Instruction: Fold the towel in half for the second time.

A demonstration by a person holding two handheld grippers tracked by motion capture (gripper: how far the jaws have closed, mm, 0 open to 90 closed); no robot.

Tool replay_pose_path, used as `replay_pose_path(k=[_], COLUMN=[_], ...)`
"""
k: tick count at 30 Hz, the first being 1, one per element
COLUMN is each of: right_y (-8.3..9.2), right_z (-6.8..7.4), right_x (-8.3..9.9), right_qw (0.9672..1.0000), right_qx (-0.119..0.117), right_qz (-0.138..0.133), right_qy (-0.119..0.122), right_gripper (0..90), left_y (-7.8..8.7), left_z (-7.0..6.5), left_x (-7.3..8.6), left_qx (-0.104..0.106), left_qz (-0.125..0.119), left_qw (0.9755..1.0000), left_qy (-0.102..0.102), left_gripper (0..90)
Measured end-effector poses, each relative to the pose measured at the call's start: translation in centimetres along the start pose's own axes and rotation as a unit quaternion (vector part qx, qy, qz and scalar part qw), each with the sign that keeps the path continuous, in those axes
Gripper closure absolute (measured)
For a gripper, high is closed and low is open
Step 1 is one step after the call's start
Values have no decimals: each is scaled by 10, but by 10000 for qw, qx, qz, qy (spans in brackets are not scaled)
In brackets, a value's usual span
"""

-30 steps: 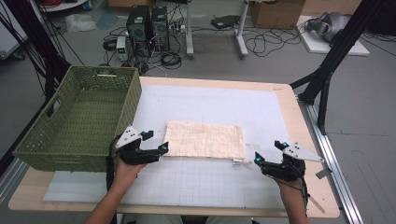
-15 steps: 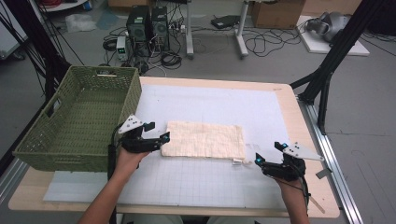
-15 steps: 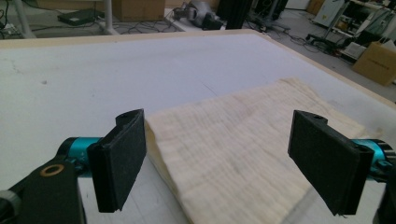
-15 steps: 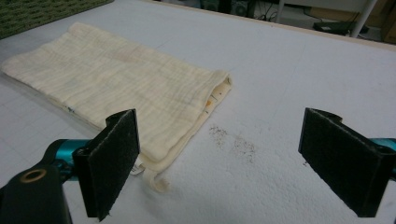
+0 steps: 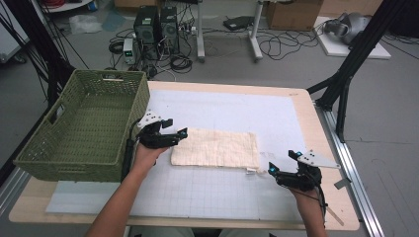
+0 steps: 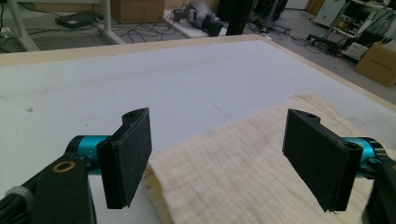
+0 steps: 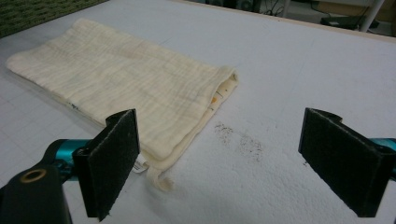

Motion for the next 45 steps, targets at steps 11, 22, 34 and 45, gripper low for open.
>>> replay_pose_path(k=[11, 22, 34, 45], right_y=[-3, -6, -9, -11], right_z=[1, 2, 2, 1], right_x=[0, 1, 2, 3], right_qw=[10000, 9999, 9998, 9997], right_qx=[-65, -93, -114, -134], right_qz=[37, 117, 172, 193], right_qy=[8, 17, 38, 1], right_gripper=[119, 119, 119, 119], left_y=[-26, -40, -46, -43], left_z=[21, 26, 20, 24], left_x=[8, 22, 27, 28], left_qx=[-121, -233, -452, -366], left_qz=[448, 1042, 1535, 1547], left_qw=[9987, 9941, 9867, 9870], left_qy=[211, 175, -296, -245], left_gripper=[254, 307, 509, 514])
Point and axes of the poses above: each handheld gripper's, and its own axes: y roughly backward along the jaws, x roughly out of its underside, z roughly to its left, the point moved 1 cm from there along -y, roughly forward along the jaws, and after that the axes turned 3 degrees about -y, right-handed, at the moved point
